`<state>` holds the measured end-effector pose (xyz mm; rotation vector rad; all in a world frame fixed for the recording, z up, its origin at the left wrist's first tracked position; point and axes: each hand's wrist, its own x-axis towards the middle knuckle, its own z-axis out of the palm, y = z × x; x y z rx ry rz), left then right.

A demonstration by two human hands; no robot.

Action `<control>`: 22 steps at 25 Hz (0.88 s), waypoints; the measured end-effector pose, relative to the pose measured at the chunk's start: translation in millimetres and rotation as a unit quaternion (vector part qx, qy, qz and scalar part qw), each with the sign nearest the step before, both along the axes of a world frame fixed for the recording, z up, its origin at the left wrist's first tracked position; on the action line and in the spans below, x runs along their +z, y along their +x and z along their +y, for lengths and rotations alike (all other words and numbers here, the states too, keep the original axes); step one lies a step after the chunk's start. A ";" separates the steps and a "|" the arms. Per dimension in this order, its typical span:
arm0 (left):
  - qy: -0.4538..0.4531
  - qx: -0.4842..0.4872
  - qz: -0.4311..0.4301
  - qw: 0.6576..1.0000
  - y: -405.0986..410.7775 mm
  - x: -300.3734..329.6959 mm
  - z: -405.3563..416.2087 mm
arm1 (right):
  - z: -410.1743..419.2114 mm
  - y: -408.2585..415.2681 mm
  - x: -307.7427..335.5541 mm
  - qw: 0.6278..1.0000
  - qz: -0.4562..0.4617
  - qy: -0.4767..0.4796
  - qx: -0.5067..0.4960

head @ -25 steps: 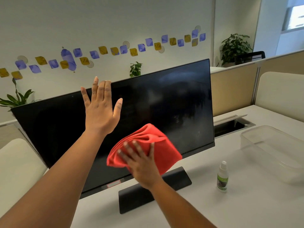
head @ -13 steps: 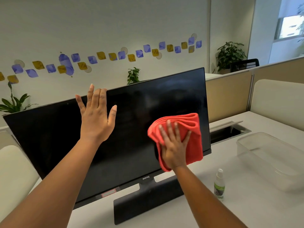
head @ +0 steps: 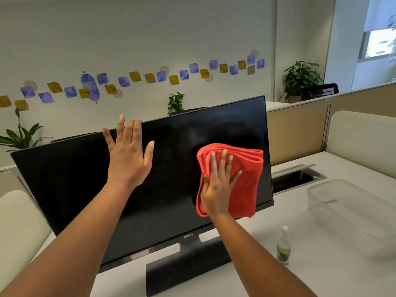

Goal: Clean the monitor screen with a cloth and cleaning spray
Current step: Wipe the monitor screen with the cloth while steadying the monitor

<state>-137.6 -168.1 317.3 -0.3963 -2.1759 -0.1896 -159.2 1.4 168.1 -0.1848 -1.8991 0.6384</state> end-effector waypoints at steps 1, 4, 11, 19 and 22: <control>-0.003 0.016 0.005 1.000 0.6 -0.9 0.4 | -0.1 1.7 -1.3 0.999 0.019 0.021 0.024; -0.027 0.060 0.009 0.998 3.8 -2.3 4.8 | 19.8 8.1 19.1 0.991 0.099 -0.035 0.080; -0.089 0.042 0.008 0.995 -1.9 2.7 44.3 | 81.5 -0.6 133.4 0.987 0.103 -0.114 0.041; -0.088 0.034 -0.024 0.995 -11.8 -6.2 48.5 | 89.3 -10.3 60.7 0.991 -0.037 -0.123 -0.034; -0.085 0.021 -0.028 0.996 -11.9 -5.4 47.5 | 83.9 -6.9 23.6 0.981 -0.056 -0.178 -0.046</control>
